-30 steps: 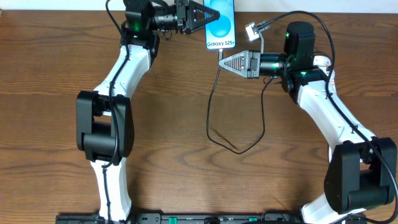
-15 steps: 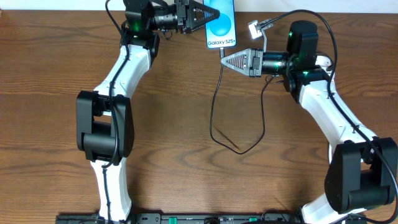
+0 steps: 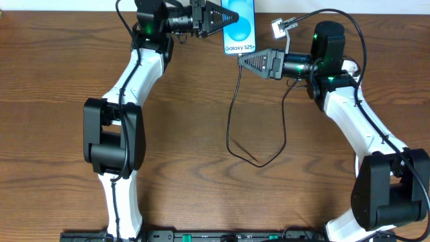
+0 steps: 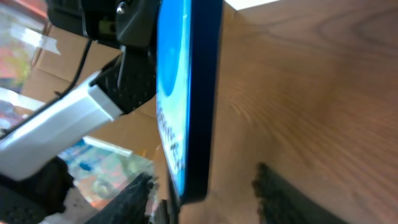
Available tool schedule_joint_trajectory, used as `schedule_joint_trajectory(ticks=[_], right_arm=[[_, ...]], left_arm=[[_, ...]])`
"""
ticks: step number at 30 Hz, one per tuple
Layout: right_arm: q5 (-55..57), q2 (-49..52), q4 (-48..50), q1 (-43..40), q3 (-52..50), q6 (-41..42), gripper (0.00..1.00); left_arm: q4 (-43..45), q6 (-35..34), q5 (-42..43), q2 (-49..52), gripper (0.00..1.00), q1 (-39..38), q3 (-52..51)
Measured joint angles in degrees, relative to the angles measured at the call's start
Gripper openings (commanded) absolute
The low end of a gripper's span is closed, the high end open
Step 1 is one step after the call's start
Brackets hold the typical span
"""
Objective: Plug charger to phone and switch on socket
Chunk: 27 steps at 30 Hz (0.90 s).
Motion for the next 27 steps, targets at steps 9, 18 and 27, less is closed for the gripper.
schedule_joint_trajectory(ticks=[9,18,27], right_arm=[[1.1,0.0,-3.5,0.0,0.0,-0.7,0.99],[9.2,0.0,-19.6,-1.5,0.1,-5.1,0.99],[23.5,0.0,-28.7,-4.5,0.1,-7.0,0.99]], left_arm=[[-13.8,7.2,-0.9,0.0,0.07,-0.1,0.0],[-46.1,28.3,-13.1,0.0,0.07,-0.1,-0.2],[-66.6,44.1,-24.7,0.0,0.07,-1.0,-0.2]])
